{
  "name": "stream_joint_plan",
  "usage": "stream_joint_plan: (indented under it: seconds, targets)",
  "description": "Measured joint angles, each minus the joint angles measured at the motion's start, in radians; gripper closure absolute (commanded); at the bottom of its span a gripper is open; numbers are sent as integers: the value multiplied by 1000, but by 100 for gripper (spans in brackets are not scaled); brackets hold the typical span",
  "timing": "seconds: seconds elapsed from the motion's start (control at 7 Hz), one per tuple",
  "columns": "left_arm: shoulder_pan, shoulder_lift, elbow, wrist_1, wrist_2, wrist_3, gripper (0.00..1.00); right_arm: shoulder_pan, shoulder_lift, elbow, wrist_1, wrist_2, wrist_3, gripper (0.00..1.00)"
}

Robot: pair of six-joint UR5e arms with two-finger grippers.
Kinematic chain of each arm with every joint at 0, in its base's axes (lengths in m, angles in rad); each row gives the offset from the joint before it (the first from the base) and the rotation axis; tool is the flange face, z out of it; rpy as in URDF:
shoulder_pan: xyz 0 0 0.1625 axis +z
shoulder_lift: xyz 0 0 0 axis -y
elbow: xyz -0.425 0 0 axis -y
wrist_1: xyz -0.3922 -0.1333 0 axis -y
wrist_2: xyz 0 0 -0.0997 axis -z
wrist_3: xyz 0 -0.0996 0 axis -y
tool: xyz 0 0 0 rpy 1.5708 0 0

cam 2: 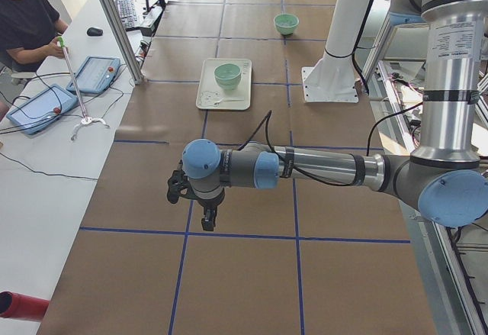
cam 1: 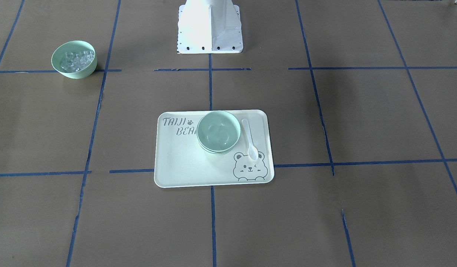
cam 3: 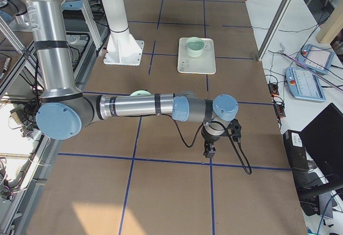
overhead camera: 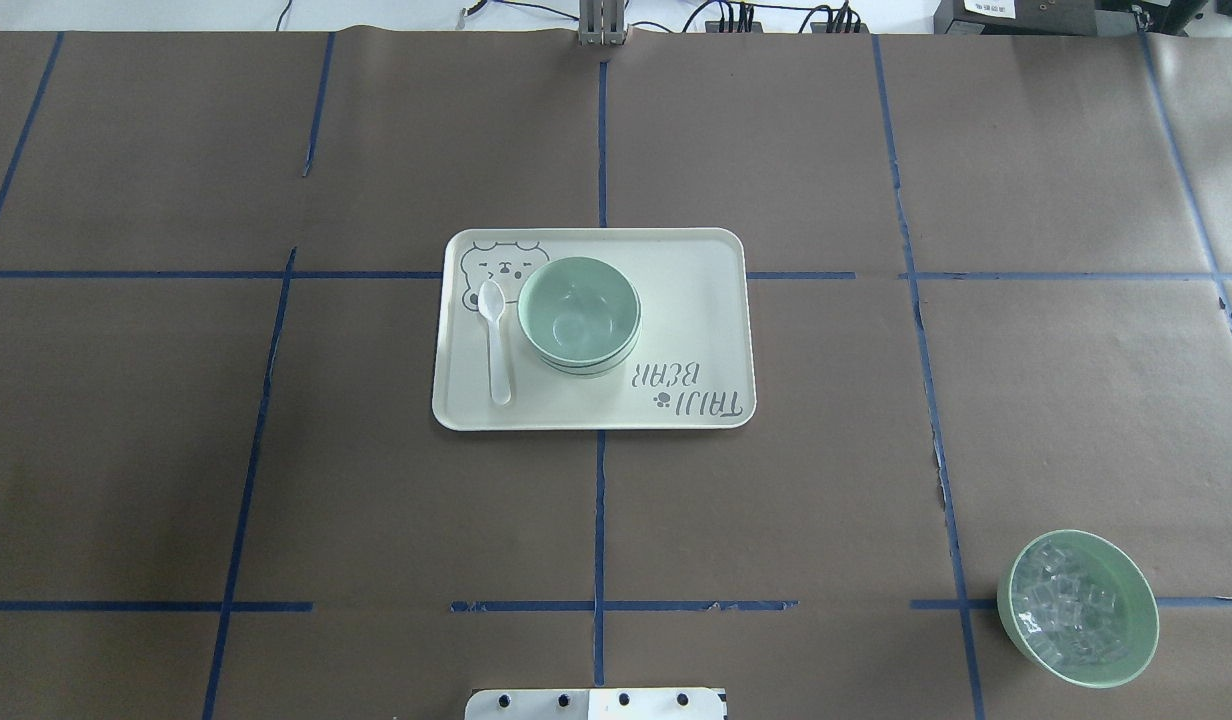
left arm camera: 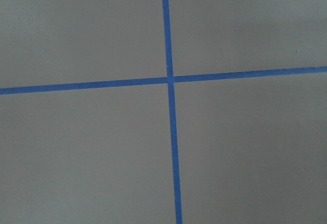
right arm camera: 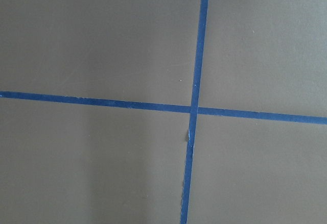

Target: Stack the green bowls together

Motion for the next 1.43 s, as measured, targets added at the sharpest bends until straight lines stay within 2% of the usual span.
stream_joint_plan:
  seconds: [0.57,0.86,1.14,1.43]
  targets:
    - [-1,4,2,-148,-4,0,0,-11,-13,48,0,-43,-10,0]
    - [-2,11,11,-160,4,4,0,-14,-11,49,0,-74,-2,0]
    - [-2,24,9,-123,8,6,0,-17,-13,44,-1,-78,1,0]
    - [0,14,-33,39,57,7,0,-19,-18,36,-1,-77,1,0]
